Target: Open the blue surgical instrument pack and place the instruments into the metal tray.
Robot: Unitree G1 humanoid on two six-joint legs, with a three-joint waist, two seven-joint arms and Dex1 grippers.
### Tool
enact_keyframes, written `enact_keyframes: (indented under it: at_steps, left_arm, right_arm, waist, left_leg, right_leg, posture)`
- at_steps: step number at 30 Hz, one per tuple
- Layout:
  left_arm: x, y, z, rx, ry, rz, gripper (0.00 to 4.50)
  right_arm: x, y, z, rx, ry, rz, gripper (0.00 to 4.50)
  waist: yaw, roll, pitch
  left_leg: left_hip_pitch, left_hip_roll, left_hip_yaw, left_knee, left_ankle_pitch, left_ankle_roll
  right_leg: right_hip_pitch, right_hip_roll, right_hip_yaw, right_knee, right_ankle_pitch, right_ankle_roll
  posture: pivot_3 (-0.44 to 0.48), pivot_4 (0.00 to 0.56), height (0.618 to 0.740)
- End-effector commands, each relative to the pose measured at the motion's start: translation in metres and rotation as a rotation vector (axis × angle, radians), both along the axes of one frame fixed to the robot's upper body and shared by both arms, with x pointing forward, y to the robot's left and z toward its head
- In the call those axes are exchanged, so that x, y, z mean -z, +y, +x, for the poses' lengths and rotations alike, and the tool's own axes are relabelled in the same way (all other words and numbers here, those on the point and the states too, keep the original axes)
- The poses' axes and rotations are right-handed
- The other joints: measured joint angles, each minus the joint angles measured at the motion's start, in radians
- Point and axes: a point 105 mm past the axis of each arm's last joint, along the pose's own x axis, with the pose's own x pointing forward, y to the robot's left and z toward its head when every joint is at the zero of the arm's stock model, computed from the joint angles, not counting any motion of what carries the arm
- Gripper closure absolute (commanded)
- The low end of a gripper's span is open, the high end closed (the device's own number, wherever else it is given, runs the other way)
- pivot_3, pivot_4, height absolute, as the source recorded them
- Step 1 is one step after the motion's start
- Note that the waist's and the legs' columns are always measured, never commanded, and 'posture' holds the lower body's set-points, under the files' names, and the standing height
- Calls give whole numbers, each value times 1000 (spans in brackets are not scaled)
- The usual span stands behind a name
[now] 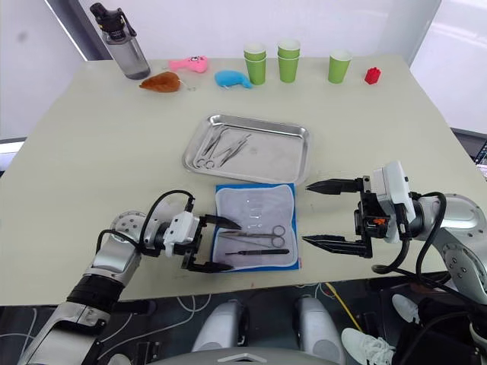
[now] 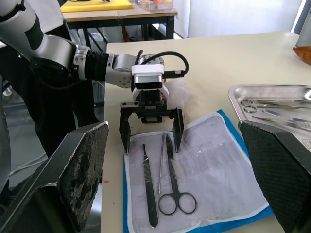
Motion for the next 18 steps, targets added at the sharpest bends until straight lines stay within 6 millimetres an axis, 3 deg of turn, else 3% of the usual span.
enact_keyframes:
  at_steps: [1,9,18]
  left_arm:
    - [15,-2,-1,-2,15,46,24]
    - [30,-9,-2,-58,70,38,24]
    - [46,1,-4,-96,162,105,24]
  right_arm:
    - [-6,2,-1,-7,-49,2,0]
    - [-3,5,0,-4,-58,-8,0]
    - [4,8,1,-19,-68,-51,0]
  waist:
    - [0,1,0]
    - [3,12,-7]
    - [2,18,-14]
  left_leg:
    - [1,0,0,0,0,0]
    - [4,-1,-1,1,0,0]
    - [5,-2,-1,1,0,0]
  right_leg:
    - [1,0,0,0,0,0]
    - [6,0,1,-1,0,2]
    - [8,0,2,-1,-1,3]
  posture:
    - [0,150,734]
    - [0,150,734]
    - [0,150,734]
